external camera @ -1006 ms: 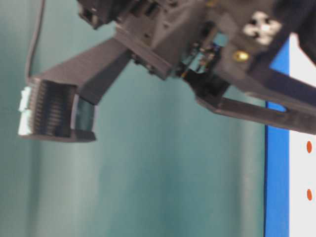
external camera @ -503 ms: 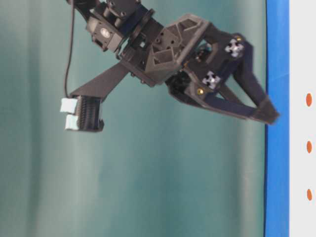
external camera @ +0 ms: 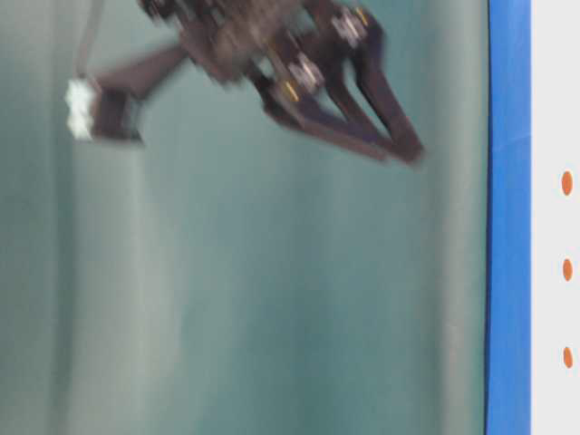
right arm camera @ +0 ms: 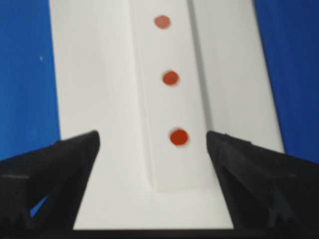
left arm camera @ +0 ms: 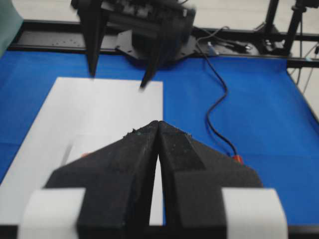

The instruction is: Touch the tip of the soldering iron to the mark.

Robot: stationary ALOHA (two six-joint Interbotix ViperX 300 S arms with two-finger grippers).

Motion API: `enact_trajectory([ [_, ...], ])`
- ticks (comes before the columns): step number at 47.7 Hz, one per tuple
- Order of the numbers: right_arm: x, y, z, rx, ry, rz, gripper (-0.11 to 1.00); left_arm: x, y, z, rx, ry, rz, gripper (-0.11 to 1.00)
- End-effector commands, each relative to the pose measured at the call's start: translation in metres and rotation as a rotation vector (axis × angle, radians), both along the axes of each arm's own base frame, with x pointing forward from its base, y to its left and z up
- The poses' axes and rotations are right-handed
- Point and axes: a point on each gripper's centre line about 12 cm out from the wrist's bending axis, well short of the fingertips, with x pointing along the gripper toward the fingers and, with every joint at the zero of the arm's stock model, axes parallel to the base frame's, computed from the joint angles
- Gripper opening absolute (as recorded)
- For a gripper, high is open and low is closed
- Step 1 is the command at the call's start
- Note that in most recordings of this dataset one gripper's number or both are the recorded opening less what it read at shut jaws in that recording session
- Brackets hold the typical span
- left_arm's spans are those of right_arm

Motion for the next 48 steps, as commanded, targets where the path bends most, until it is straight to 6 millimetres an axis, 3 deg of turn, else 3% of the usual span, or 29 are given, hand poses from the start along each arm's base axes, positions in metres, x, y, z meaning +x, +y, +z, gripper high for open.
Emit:
enact_trajectory([
  [1, -0.024, 0.001, 0.021, 0.001, -0.078, 0.003, 0.91, 0.001, 0.0, 0.004, 0.0, -0.011, -0.003, 0.0],
  [12, -0.089, 0.005, 0.036, 0.005, -0.202, 0.009, 0.91, 0.001, 0.0, 0.005, -0.006, -0.017, -0.003, 0.0],
  [22, -0.133, 0.005, 0.037, -0.001, -0.273, -0.003, 0.91, 0.001, 0.0, 0.005, -0.009, -0.017, -0.003, 0.0],
  [35, -0.166, 0.006, 0.019, -0.002, -0.307, -0.007, 0.9, 0.001, 0.0, 0.004, -0.011, -0.015, -0.003, 0.0],
  [48, -0.174, 0.01, 0.0, 0.031, -0.319, 0.012, 0.88, 0.001, 0.0, 0.004, -0.011, -0.015, -0.003, 0.0],
])
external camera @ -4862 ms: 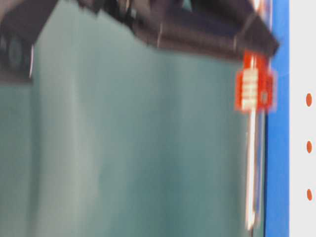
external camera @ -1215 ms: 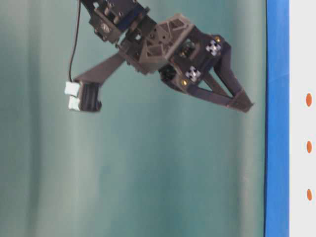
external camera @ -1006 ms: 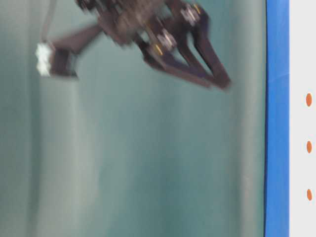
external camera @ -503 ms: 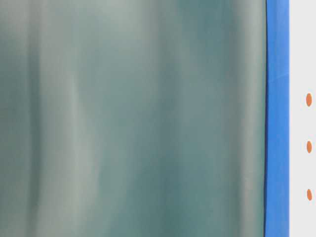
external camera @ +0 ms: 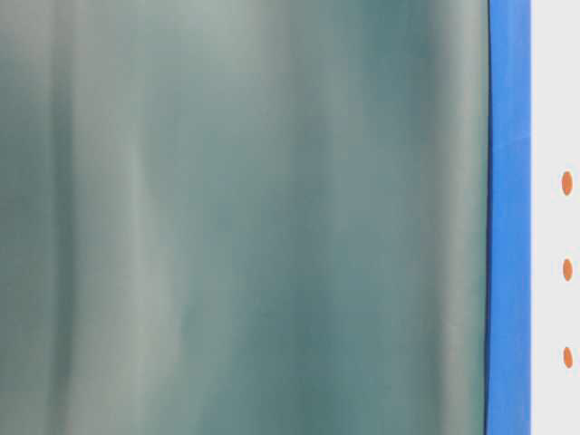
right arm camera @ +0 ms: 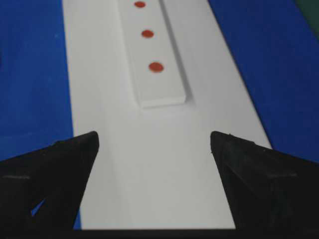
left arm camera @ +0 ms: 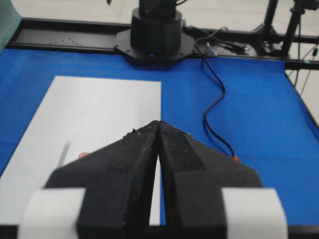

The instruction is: Touch the tip of the soldering iron to the mark.

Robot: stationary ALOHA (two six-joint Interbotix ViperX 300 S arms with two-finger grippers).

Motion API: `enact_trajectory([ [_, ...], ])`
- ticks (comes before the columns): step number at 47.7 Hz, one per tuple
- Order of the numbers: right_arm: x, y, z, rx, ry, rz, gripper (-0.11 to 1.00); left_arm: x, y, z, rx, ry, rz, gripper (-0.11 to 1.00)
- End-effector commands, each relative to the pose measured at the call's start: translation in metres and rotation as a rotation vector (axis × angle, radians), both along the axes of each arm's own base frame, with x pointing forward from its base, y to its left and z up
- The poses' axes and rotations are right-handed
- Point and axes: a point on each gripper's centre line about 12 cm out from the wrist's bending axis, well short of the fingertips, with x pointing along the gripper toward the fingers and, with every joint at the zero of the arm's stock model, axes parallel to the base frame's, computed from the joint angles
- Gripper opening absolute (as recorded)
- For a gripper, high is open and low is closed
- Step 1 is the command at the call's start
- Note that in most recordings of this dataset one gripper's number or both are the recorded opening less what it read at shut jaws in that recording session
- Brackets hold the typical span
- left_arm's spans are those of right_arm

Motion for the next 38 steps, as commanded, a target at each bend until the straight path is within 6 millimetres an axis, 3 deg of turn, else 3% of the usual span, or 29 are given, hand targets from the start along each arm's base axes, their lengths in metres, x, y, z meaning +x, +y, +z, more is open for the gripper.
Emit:
enact_trajectory([
  [1, 0.0022, 0.0016, 0.0031, 0.005, -0.024, 0.013, 0.88, 0.0013, -0.0007, 0.0041, 0.0, -0.015, -0.004, 0.0],
  [38, 0.0029, 0.0023, 0.0042, 0.007, -0.031, 0.018, 0.87, 0.0015, -0.0006, 0.0031, -0.002, -0.008, -0.003, 0.0],
])
